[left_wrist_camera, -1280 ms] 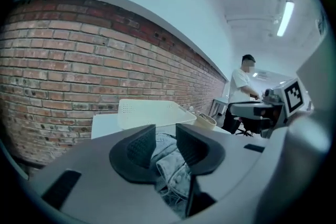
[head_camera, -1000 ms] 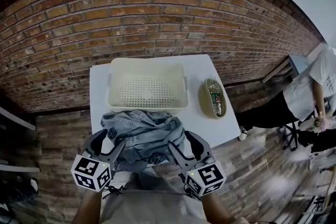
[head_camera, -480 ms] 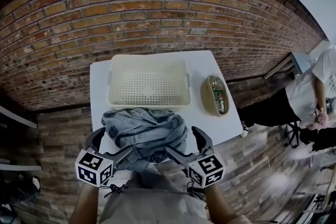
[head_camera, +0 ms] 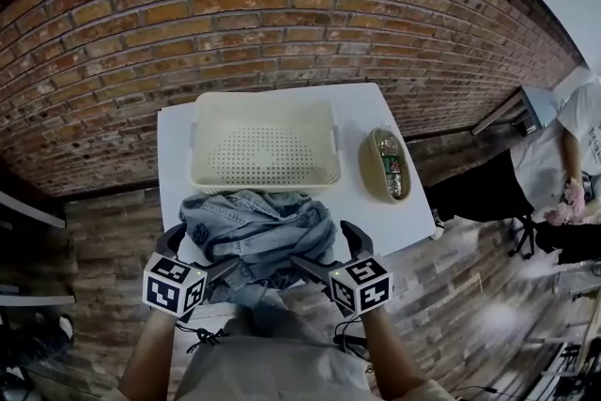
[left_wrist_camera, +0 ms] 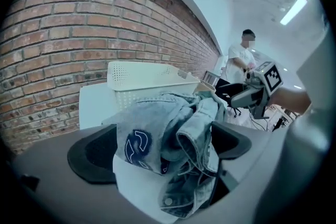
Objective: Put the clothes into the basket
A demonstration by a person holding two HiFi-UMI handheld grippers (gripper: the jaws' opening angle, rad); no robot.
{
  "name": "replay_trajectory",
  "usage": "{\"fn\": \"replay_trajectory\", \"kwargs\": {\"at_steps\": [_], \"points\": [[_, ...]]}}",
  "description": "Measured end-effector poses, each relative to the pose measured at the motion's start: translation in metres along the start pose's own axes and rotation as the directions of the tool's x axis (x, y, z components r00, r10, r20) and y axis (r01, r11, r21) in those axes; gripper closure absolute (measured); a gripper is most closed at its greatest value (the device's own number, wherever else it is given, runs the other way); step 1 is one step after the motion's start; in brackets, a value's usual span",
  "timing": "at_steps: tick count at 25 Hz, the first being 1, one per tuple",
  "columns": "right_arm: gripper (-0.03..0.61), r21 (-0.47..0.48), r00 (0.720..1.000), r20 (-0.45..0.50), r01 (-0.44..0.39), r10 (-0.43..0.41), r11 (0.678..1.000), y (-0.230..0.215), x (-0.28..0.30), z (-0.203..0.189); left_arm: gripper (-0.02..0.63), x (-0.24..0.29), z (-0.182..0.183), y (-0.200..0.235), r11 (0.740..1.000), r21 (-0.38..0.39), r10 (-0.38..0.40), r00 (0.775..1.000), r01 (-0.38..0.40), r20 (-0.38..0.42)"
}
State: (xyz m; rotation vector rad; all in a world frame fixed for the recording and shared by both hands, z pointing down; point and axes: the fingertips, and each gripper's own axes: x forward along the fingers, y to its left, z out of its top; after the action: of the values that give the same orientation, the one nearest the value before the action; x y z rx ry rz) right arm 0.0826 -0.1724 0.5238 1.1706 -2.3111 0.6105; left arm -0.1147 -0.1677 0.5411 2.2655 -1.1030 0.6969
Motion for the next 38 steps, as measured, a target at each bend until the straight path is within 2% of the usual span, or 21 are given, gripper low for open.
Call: {"fn": "replay_trajectory", "kwargs": {"at_steps": [5, 10, 12, 19, 22, 25, 28, 33, 38], "points": [[0.009, 0.009, 0.989, -0.144, -0.014, 0.015, 1.000, -0.014, 0.024, -0.024, 0.046, 0.019, -0.013, 0.007, 0.995, -0.093, -0.044, 0.997, 0.037, -0.068], [0.000, 0.056, 0.945, -0.325, -0.010, 0.028, 0.998, -0.023, 0.046, -0.058, 0.026, 0.041, -0.037, 0.005, 0.988, -0.122, -0.110, 0.978, 0.089, -0.176], [0.000, 0.084, 0.932, -0.362, -0.002, 0.033, 0.996, -0.025, 0.054, -0.069, 0.026, 0.049, -0.040, 0.005, 0.986, -0.124, -0.134, 0.970, 0.110, -0.205], [-0.002, 0.274, 0.904, -0.404, -0.030, 0.143, 0.961, -0.027, 0.075, -0.095, 0.025, 0.070, -0.053, 0.002, 0.966, -0.186, -0.229, 0.930, 0.180, -0.288], [-0.002, 0.307, 0.887, -0.416, -0.071, 0.201, 0.949, -0.025, 0.080, -0.100, 0.025, 0.080, -0.060, -0.003, 0.947, -0.221, -0.296, 0.903, 0.235, -0.311], [-0.002, 0.299, 0.866, -0.445, -0.095, 0.226, 0.950, -0.022, 0.084, -0.101, 0.025, 0.086, -0.063, -0.007, 0.935, -0.231, -0.337, 0.881, 0.270, -0.331], [-0.002, 0.276, 0.867, -0.450, -0.092, 0.213, 0.957, -0.018, 0.087, -0.101, 0.025, 0.091, -0.064, -0.012, 0.932, -0.233, -0.344, 0.878, 0.277, -0.333], [0.005, 0.233, 0.896, -0.394, -0.118, 0.204, 0.965, -0.010, 0.092, -0.097, 0.025, 0.096, -0.063, -0.022, 0.936, -0.202, -0.343, 0.876, 0.288, -0.338], [0.104, 0.221, 0.891, -0.349, -0.224, 0.291, 0.949, 0.011, 0.099, -0.086, 0.025, 0.103, -0.053, -0.044, 0.917, -0.176, -0.395, 0.874, 0.357, -0.285]]}}
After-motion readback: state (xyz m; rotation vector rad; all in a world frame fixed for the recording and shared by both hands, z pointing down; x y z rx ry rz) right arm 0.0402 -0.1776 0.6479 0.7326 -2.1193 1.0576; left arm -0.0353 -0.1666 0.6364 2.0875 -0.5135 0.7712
